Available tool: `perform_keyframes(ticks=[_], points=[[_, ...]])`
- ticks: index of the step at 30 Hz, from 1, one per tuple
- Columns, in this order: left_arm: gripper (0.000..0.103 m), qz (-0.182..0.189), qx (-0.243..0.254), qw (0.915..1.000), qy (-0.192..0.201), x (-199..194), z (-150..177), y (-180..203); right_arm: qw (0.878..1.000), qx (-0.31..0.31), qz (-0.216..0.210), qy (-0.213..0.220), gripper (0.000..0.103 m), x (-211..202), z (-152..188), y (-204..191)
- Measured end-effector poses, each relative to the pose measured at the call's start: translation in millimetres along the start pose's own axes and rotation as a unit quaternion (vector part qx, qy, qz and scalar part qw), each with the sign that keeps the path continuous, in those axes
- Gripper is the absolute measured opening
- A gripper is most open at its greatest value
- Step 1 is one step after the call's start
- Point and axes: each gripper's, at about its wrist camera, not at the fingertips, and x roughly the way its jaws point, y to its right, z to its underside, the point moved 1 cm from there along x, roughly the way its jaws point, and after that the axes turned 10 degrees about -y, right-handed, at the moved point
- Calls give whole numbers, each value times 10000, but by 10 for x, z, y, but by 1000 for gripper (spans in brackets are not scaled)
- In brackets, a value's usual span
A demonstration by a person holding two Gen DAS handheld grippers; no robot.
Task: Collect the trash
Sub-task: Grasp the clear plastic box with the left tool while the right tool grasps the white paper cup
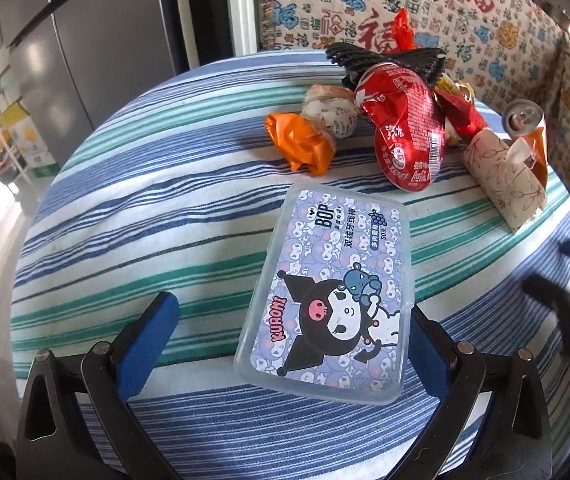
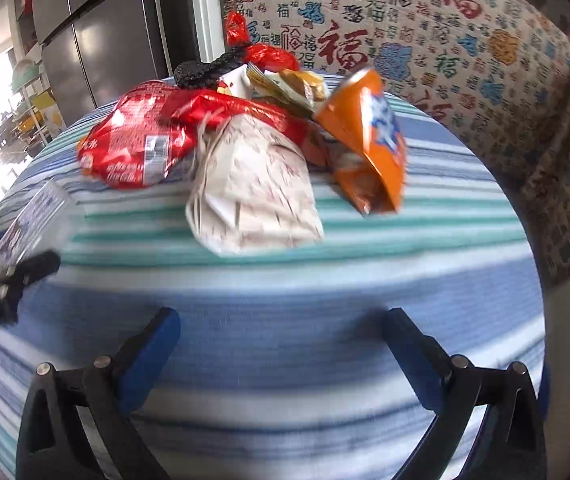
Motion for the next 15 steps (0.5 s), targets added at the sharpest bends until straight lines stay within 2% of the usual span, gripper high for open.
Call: perform_keyframes(ticks=[3,7,10,15], points=[[103,6,30,10000,-1,-22,58,-12,9997,-231,-112,6,103,119,-252,-106],[103,172,351,9992,-15,42,-81,-50,9981,-552,-266,77,103,221,-463,-257],[103,298,640,9975,-44,65,-144,-94,9976,-600,-346,79,103,235,-492,-235],[103,488,1001,9938,-20,18,-58,-121,9979,-548,-329,85,103,196,-408,-142]])
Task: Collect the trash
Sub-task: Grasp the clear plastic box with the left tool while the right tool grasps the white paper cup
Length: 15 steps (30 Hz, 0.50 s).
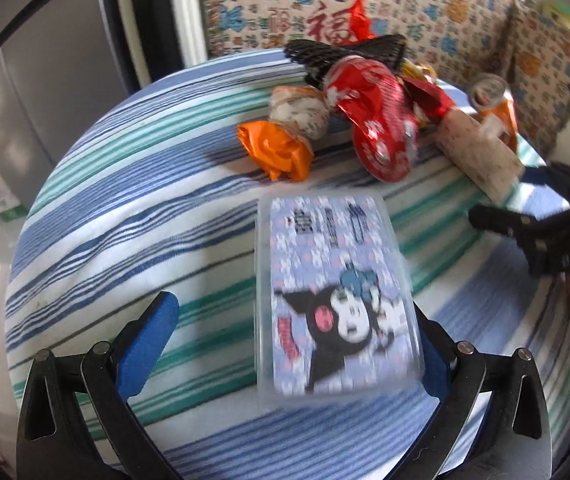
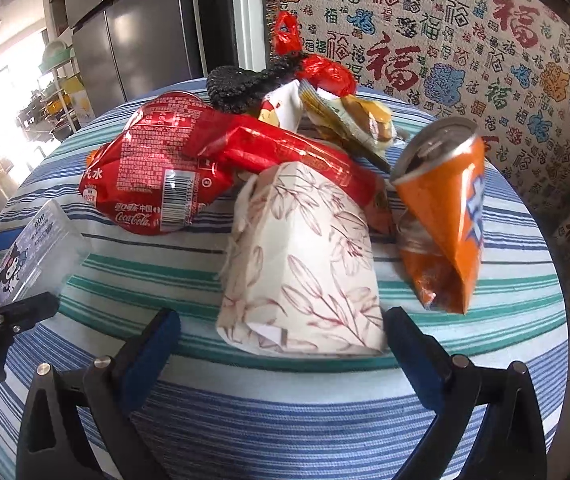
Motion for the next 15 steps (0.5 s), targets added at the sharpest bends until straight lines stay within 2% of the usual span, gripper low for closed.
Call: perform_keyframes(ticks=[3,6,12,14,15], points=[[103,103,140,9998,-1,-13,20,2,10000,25,4,-3,103,-2,1,33],[103,120,41,9999,21,2,-11,8,10000,9,10,-9,103,1,-3,27],[103,-27,-56,10000,-36,40,-70,73,9996,-19,-37,-266,103,44,-148,42],[99,-48,-69,10000,-13,22,-56,64,9994,15,-232,-242,102,0,-157,55],[92,-36,-63,10000,19,4,-48,62,9992,54,-348,-186,102,-35,-152,65]])
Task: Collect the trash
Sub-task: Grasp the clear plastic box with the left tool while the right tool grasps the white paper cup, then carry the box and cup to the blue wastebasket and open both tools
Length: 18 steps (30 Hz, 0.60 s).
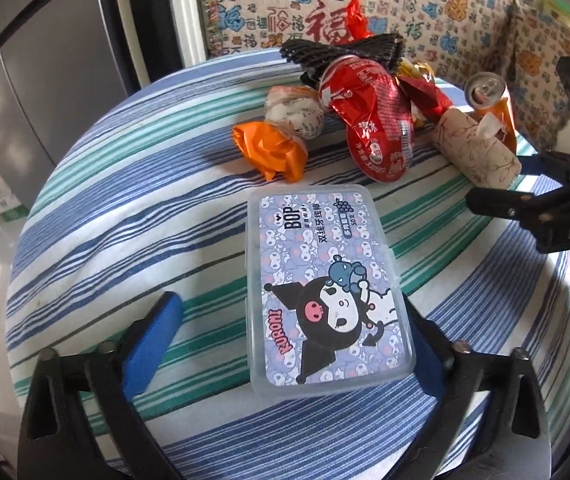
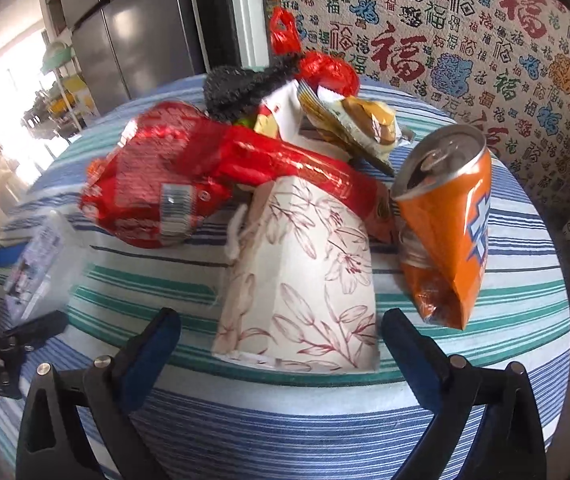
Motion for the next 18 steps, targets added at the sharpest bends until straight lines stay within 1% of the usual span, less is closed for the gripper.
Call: perform_keyframes(ticks=[1,3,5,7,9,10,11,12,18], points=[[86,31,19,10000,33,-23,9,-1,10000,28,-37,24,102,-15,5,6],[84,80,20,9999,72,-44,9,-12,9999,79,-90,16,101,-26,8,19],[82,146,-42,9998,103,-60,-1,-31,9999,104,-88,39,94,-41,-1,33],[78,211,-58,9996,171,-98,-6,-33,9998,158,-145,50,93,-52,-25,57],[76,189,-33,9996,220,-127,-7,-21,9995,236,-186,37,91,-64,-40,71],[75,165,-11,9996,248,-136,-4,-14,9996,242,-172,13,84,-56,-42,74],[74,164,0,9995,260,-143,-3,-8,9996,243,-148,-43,65,-44,-45,73],[64,186,8,9995,268,-148,-2,-4,9994,257,-166,-139,66,-28,-38,66],[63,305,-10,9991,298,-179,9,14,9991,272,-266,-179,65,-144,41,58]])
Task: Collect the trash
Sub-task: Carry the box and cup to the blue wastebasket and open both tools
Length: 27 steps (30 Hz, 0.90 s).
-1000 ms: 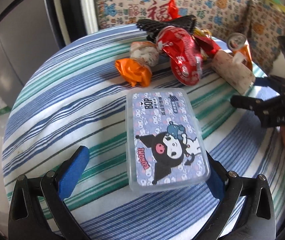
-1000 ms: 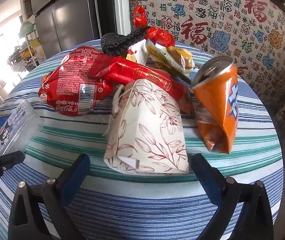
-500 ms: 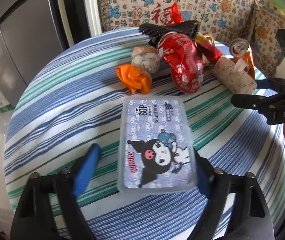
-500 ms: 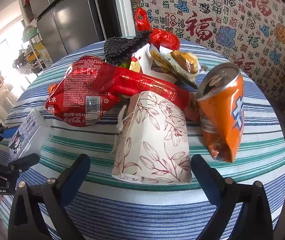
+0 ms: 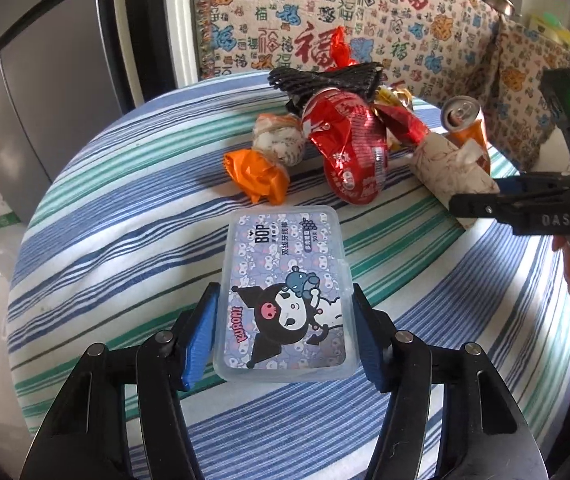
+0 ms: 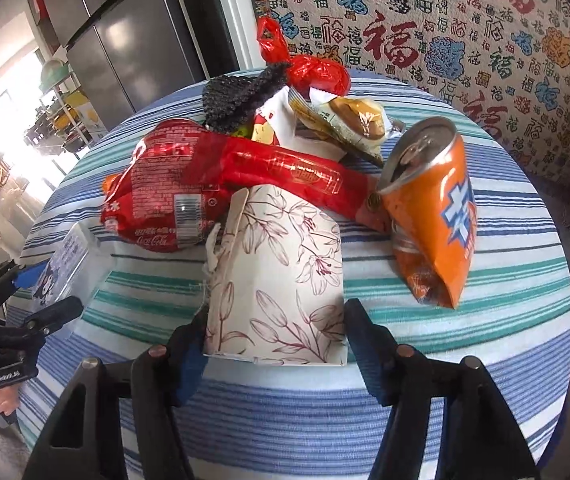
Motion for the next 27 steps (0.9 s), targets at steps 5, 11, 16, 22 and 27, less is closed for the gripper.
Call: perform_keyframes(ticks=[5,11,16,22,27], points=[[63,304,-102,9994,89,-126,53,-24,9997,-206,42,91,64,-251,194,-45],[63,620,-70,9978,230,-289,128,132,9993,-283,43,227,64,-552,578,37],[63,760,88,9964,366,-380,110,418,9993,-142,110,343,64,-773,900,264],[63,964,411,9935,450,-462,12,903,9975,181,285,621,64,-1088,1152,646],[63,1418,814,9853,498,-567,-123,1552,9921,736,655,777,65,-1354,1384,1290]])
